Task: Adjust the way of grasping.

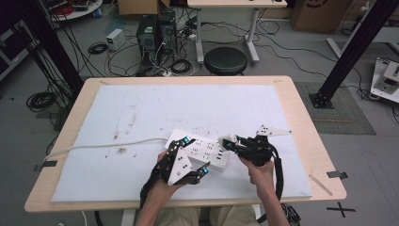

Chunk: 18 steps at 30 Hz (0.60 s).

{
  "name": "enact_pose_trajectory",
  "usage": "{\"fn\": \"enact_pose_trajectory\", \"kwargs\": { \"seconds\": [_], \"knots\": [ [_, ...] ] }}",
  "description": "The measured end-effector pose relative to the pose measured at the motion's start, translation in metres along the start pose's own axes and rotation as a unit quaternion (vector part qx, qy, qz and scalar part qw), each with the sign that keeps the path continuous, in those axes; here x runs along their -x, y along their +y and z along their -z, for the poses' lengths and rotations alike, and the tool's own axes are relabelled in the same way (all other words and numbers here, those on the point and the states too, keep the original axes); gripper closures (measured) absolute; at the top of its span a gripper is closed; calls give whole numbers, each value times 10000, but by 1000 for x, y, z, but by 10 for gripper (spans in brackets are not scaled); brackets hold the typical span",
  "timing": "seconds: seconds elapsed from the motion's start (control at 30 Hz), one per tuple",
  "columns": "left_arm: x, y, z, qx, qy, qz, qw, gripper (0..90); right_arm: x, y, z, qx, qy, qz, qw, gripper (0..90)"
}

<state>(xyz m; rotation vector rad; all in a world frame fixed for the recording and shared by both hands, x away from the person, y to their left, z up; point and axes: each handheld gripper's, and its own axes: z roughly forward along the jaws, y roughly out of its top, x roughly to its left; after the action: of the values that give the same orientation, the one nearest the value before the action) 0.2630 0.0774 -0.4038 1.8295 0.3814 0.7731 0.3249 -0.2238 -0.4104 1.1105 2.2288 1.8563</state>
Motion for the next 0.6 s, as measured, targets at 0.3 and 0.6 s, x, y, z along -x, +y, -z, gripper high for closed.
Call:
{"fn": "enact_pose_trajectory", "kwargs": {
  "seconds": [0.3,0.6],
  "knots": [
    [-29,-21,30,-43,613,637,9961,205,7,-2,17,63,-188,33,9998,631],
    [-55,-51,59,-292,1121,1258,9853,207,7,-2,26,-107,-309,220,9992,631]
  ]
}}
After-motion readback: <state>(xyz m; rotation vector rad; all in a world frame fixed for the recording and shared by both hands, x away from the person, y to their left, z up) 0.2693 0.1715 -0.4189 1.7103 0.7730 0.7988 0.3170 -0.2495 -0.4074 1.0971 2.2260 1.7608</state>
